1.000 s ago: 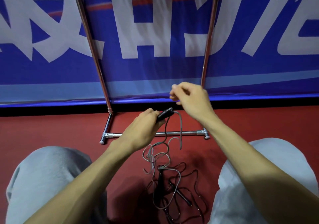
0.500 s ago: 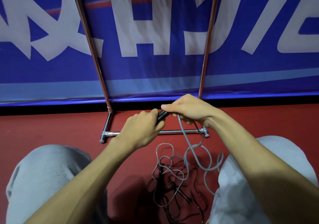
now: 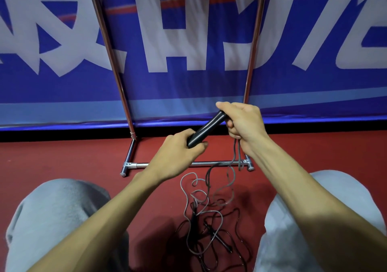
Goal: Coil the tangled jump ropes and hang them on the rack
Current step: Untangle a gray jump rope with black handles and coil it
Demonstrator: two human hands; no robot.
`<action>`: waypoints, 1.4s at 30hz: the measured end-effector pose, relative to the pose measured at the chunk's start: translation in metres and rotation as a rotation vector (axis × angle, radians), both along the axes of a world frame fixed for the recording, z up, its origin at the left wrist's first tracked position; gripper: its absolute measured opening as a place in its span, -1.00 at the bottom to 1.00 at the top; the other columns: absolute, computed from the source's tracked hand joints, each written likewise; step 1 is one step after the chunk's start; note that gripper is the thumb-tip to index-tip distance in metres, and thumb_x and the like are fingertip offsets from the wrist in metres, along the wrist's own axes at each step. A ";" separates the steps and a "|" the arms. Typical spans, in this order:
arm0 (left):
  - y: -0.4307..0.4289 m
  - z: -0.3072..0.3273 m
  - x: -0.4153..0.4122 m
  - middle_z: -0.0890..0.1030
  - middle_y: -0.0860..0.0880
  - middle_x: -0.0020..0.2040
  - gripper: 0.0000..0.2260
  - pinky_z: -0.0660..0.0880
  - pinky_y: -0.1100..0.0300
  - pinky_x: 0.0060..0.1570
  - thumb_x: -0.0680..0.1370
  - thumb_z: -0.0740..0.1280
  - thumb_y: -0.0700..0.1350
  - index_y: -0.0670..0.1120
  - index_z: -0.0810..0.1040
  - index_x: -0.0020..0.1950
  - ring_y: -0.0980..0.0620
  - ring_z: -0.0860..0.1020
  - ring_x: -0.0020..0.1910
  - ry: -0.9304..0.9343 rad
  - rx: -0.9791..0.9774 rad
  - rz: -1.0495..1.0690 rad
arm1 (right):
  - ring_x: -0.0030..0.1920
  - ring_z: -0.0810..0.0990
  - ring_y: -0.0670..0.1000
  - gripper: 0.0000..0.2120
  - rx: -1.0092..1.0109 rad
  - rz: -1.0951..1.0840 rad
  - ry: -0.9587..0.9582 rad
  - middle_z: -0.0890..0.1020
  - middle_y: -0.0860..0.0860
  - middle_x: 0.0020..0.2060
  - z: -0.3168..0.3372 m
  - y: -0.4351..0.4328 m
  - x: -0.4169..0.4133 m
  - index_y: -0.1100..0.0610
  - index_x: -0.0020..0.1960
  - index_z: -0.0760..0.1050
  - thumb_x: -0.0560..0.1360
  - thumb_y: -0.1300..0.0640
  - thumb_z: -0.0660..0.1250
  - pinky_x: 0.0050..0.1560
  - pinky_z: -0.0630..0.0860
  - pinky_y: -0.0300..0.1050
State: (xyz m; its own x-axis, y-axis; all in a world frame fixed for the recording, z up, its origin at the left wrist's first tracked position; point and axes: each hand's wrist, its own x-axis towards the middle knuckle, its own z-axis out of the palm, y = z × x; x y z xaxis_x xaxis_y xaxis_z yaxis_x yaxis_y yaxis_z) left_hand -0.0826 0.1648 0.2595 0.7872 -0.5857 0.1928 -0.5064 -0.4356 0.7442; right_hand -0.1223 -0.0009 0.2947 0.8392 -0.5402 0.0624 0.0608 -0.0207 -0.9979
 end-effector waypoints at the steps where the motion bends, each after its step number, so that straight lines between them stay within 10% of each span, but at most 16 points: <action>1: 0.000 0.001 0.000 0.39 0.08 -0.48 -0.80 0.27 0.32 -0.47 0.53 0.36 0.05 0.00 0.48 -0.23 0.14 0.32 -0.52 -0.033 -0.007 0.013 | -0.60 0.09 -0.07 -0.73 -0.002 -0.014 -0.020 0.19 0.02 -0.54 0.000 0.000 0.001 0.19 -0.30 0.40 0.45 0.10 0.42 -0.57 0.03 -0.28; 8: 0.001 0.010 0.004 0.31 0.06 -0.54 -0.64 0.21 0.30 -0.52 0.54 0.35 0.09 -0.01 0.36 -0.38 0.09 0.26 -0.55 -0.024 -0.045 0.154 | -0.60 0.09 -0.08 -0.52 -0.105 0.077 -0.057 0.13 -0.05 -0.57 0.005 0.008 0.004 0.05 -0.41 0.14 0.61 -0.08 0.17 -0.57 0.04 -0.28; 14: 0.008 0.028 0.018 0.28 0.04 -0.52 -0.64 0.06 0.33 -0.54 0.60 0.29 -0.03 -0.04 0.24 -0.33 0.11 0.12 -0.61 0.504 -0.619 0.284 | -0.64 0.32 -0.05 -0.58 -0.503 0.355 0.025 0.29 -0.10 -0.63 -0.018 0.023 0.011 0.06 -0.36 0.23 0.62 -0.08 0.11 -0.49 0.26 -0.21; 21: 0.026 0.038 0.033 0.69 -0.19 -0.06 -0.70 0.11 0.34 -0.61 0.62 0.23 0.04 -0.08 0.33 -0.23 0.13 0.09 -0.61 0.783 -1.031 0.308 | -0.45 0.59 -0.01 -0.64 -0.814 0.709 0.233 0.52 -0.01 -0.56 -0.027 0.038 0.004 0.07 -0.32 0.32 0.63 0.02 0.14 -0.32 0.42 -0.28; 26: 0.030 0.036 0.037 0.50 -0.03 -0.39 -0.70 0.10 0.34 -0.64 0.60 0.23 0.12 -0.08 0.32 -0.16 0.15 0.16 -0.60 0.874 -1.138 0.269 | -0.57 0.37 -0.13 -0.63 -0.750 0.782 0.275 0.38 -0.11 -0.60 -0.029 0.038 0.001 0.10 -0.30 0.31 0.63 -0.02 0.11 -0.44 0.33 -0.31; 32: 0.032 0.032 0.040 0.31 0.00 -0.41 -0.67 0.11 0.29 -0.56 0.59 0.25 0.16 -0.03 0.25 -0.17 0.10 0.17 -0.56 0.544 -0.750 0.395 | -0.47 0.39 -0.20 -0.62 -0.928 0.787 0.307 0.41 -0.11 -0.49 -0.017 0.022 -0.005 0.03 -0.35 0.36 0.62 -0.04 0.13 -0.32 0.36 -0.32; 38: 0.022 0.011 0.034 0.60 -0.11 -0.08 -0.58 0.39 0.05 -0.15 0.51 0.20 0.32 -0.04 0.39 -0.01 -0.16 0.54 -0.07 0.000 0.258 0.274 | -0.45 0.45 -0.09 -0.69 -1.066 0.592 0.188 0.56 0.03 -0.46 -0.001 -0.006 -0.009 0.02 -0.33 0.56 0.52 -0.09 0.31 -0.35 0.34 -0.28; 42: 0.005 0.004 0.018 0.60 -0.13 -0.06 -0.48 0.46 -0.01 0.02 0.51 -0.08 0.41 0.03 0.42 -0.17 -0.22 0.54 0.03 -0.045 0.527 0.071 | -0.35 0.52 -0.17 -0.78 -1.052 0.359 0.115 0.61 -0.09 -0.44 0.001 -0.018 -0.009 0.03 -0.25 0.67 0.36 -0.13 0.47 -0.30 0.36 -0.34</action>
State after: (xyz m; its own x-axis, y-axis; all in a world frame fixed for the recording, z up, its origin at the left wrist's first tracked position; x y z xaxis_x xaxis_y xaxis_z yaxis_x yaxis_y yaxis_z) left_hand -0.0647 0.1697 0.2639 0.8264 -0.5575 -0.0788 -0.4880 -0.7790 0.3938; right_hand -0.1318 -0.0193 0.2952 0.9661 0.0107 0.2579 0.1413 -0.8580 -0.4938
